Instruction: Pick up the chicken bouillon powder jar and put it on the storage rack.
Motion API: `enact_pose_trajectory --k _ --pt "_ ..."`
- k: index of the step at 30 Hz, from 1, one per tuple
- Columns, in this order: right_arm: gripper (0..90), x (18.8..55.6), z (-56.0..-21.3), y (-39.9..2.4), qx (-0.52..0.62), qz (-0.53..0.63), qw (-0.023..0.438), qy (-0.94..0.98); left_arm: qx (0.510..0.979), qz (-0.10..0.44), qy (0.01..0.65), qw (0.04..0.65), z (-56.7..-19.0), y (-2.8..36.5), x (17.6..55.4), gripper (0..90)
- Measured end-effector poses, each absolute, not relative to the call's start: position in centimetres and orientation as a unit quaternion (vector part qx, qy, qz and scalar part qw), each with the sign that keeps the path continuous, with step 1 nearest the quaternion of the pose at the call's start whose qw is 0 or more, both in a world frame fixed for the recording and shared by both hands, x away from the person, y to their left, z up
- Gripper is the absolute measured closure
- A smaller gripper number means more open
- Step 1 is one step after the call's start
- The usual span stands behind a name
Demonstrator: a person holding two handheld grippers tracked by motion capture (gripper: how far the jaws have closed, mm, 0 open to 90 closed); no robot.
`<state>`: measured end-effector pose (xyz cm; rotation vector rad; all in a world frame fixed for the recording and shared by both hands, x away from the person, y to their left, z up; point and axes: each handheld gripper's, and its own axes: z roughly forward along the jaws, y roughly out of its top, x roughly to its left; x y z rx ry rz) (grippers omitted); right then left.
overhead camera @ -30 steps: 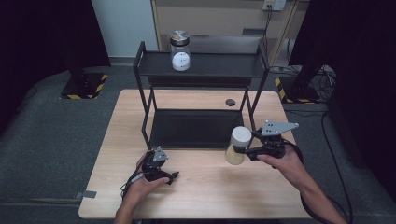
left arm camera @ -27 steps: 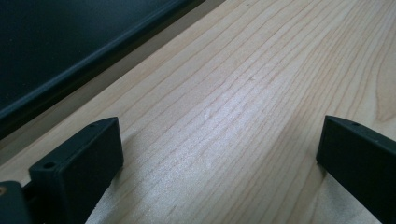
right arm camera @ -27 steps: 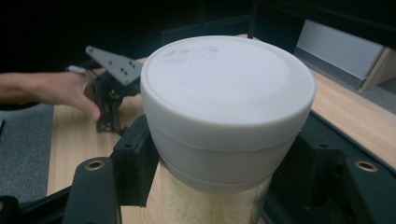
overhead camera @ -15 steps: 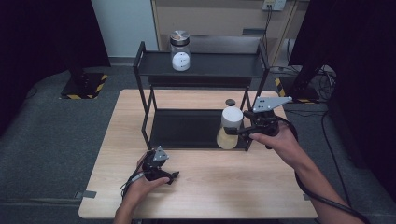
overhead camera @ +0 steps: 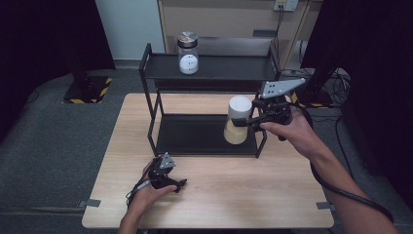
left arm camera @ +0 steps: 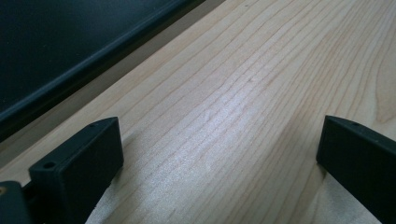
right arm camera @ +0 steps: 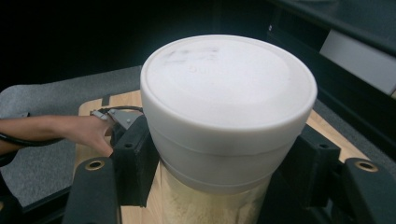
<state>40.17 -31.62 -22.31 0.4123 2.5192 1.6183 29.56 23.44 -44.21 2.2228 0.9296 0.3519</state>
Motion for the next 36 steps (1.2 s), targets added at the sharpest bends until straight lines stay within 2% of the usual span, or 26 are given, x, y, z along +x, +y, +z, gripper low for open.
enact_pose_trajectory --k 16,36 --pt "36.0 41.2 -15.9 -33.1 0.136 0.528 0.062 0.836 0.856 0.135 0.358 0.346 -44.2 23.4 29.6 0.0" --pt "36.1 42.5 -10.5 -33.2 0.166 0.538 0.091 0.821 0.857 0.135 0.358 0.346 -44.2 23.3 29.7 0.0"
